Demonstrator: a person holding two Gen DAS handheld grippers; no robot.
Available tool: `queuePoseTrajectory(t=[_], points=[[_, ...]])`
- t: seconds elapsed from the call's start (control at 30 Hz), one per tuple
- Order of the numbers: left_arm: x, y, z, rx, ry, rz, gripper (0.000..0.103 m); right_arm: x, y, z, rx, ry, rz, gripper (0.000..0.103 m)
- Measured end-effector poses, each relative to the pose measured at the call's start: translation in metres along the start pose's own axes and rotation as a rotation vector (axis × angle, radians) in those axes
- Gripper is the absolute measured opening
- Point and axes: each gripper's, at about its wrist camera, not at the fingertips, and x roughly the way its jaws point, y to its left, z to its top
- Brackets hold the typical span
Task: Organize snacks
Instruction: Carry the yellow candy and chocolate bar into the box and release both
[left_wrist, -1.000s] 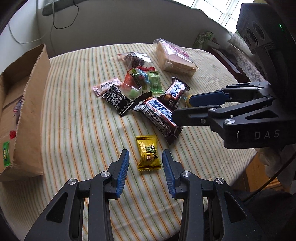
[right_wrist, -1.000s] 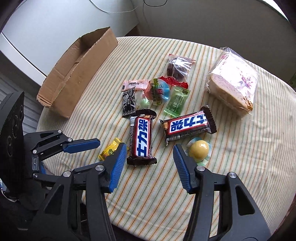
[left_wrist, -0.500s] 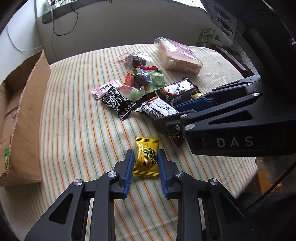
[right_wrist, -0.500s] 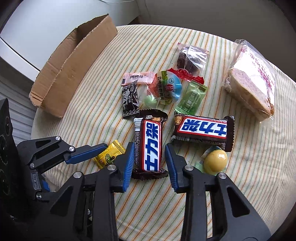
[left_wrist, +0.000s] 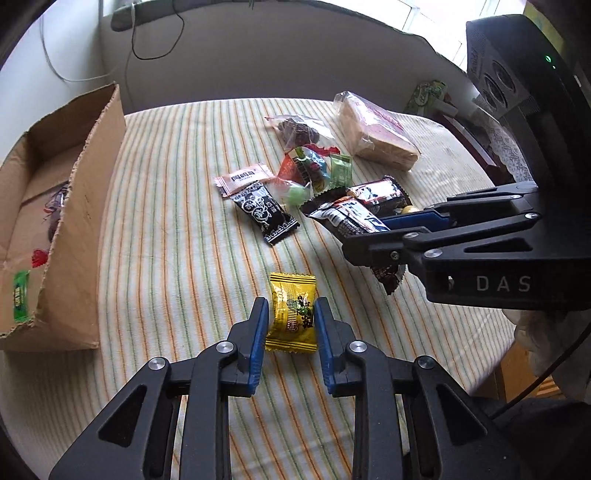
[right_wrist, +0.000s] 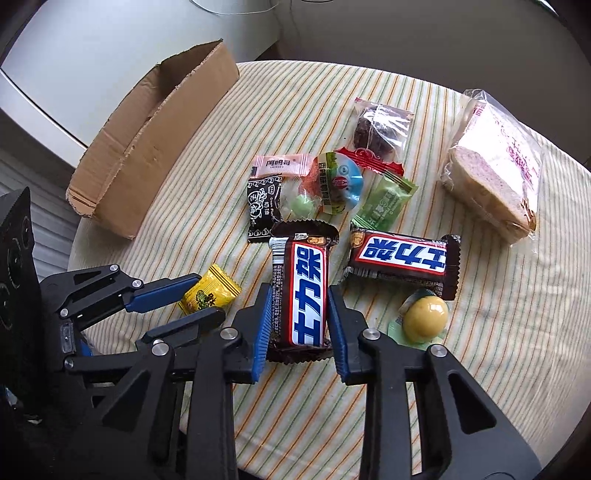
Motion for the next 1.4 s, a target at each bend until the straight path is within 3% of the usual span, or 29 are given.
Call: queuePoseTrajectory(t=[0.57,1.4], points=[[-0.041,0.025,0.014,-0.092,-0.103,0.026,0.024,-0.036,0.020,0.014,-0.035,-0.067,0.007,0.030],[-0.085,0.079,0.023,-0.230,-0.232,0.120,0.024,-0.034,0.085,0.083,-0.178,-0.124,0.041,0.030]])
